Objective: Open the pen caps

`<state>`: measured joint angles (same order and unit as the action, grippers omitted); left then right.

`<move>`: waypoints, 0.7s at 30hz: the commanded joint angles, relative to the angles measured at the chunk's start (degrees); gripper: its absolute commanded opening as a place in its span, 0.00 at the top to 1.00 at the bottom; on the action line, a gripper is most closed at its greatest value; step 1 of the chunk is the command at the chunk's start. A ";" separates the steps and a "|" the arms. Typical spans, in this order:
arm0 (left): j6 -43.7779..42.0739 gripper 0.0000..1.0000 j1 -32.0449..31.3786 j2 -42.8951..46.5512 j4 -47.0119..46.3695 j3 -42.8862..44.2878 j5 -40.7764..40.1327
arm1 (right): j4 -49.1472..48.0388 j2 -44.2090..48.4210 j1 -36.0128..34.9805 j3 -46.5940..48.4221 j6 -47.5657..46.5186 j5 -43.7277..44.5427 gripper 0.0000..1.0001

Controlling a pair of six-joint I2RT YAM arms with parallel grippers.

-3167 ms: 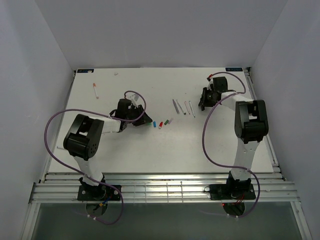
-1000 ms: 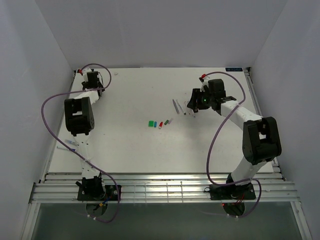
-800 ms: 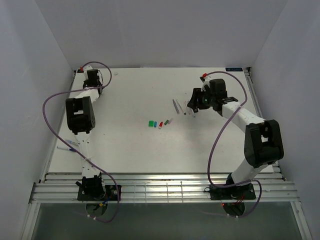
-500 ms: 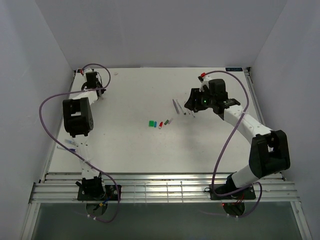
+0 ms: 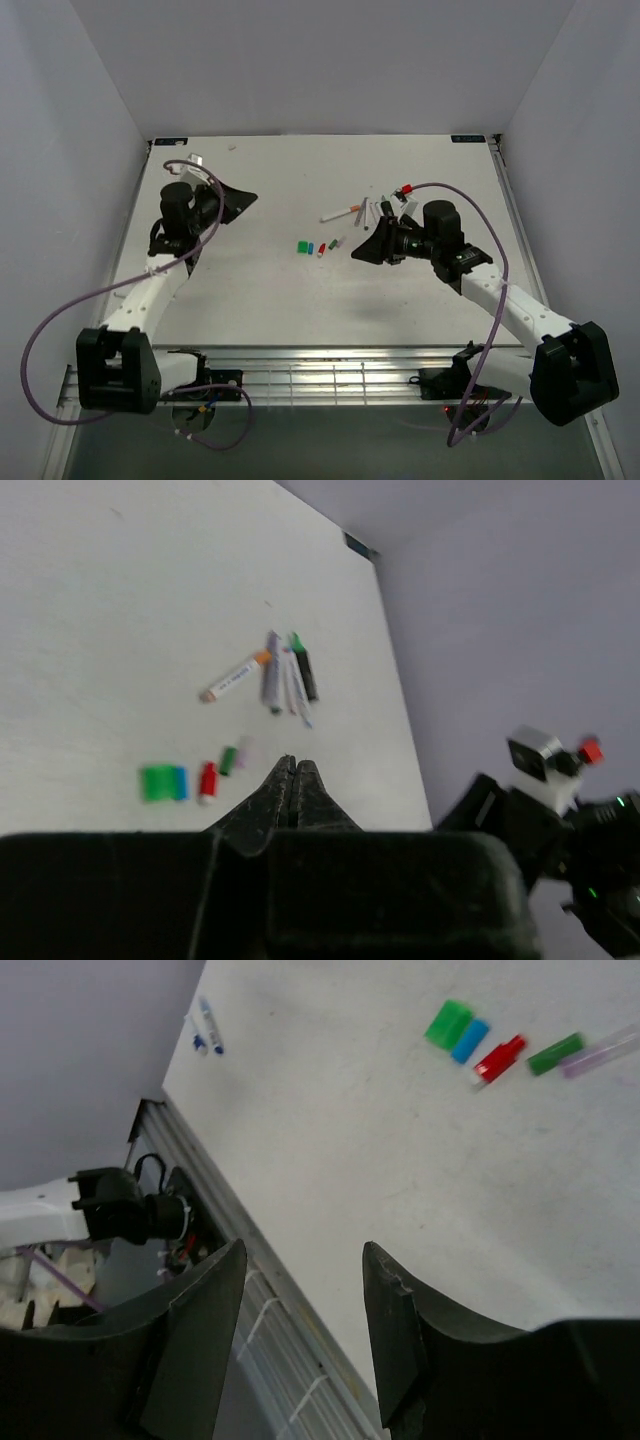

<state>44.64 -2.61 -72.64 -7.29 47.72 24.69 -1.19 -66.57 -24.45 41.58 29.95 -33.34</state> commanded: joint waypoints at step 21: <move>-0.80 0.99 -12.77 -0.21 -1.75 -4.04 -4.21 | 11.73 -31.42 11.79 29.77 -18.88 10.30 0.46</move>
<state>44.14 -15.14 -71.59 -4.19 44.47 19.84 8.47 -95.50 -12.27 65.04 16.10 -24.08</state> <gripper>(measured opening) 0.014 0.554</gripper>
